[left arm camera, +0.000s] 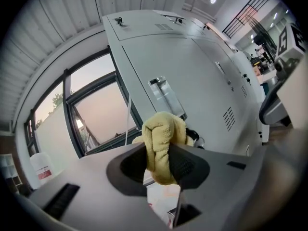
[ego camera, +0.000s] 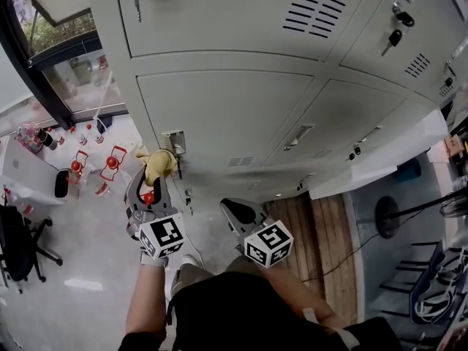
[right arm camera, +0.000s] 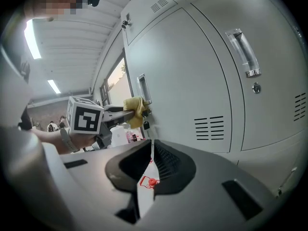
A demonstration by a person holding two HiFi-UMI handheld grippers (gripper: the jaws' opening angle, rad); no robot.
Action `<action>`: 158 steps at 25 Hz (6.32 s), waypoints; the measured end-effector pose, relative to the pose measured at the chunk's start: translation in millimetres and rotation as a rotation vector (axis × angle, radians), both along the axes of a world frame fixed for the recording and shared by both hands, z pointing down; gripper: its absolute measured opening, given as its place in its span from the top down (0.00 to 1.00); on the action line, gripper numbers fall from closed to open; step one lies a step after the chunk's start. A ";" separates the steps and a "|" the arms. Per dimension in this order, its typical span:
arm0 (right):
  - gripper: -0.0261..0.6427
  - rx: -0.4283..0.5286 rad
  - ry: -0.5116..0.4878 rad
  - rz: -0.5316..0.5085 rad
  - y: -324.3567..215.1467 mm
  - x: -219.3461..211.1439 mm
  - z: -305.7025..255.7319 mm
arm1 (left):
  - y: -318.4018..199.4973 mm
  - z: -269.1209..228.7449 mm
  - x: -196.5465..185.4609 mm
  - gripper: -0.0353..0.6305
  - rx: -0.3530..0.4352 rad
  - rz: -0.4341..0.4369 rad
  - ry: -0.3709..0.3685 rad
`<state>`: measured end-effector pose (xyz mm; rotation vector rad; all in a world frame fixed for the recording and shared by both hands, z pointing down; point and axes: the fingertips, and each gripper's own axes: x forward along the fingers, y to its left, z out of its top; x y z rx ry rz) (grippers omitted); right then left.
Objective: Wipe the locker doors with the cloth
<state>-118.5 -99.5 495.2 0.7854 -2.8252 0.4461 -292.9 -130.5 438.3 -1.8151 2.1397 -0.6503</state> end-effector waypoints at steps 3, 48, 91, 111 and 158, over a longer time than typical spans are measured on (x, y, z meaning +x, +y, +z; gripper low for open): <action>0.92 -0.009 0.017 -0.003 0.6 3.8 4.5 | -1.7 23.2 2.5 0.78 -0.056 -0.001 0.020; 0.92 -0.016 0.101 0.026 -24.2 106.7 19.5 | -28.9 65.1 83.7 0.78 0.047 -0.069 0.505; 0.92 0.005 0.032 0.254 -47.2 214.0 -0.7 | -84.3 -13.1 243.4 0.78 0.166 0.285 0.296; 0.92 -0.039 0.050 0.367 -19.7 194.9 12.4 | -84.0 62.1 220.7 0.78 -0.051 0.358 0.345; 0.92 -0.044 0.068 0.294 1.9 114.9 19.6 | -47.5 145.1 76.5 0.78 -0.219 0.094 0.396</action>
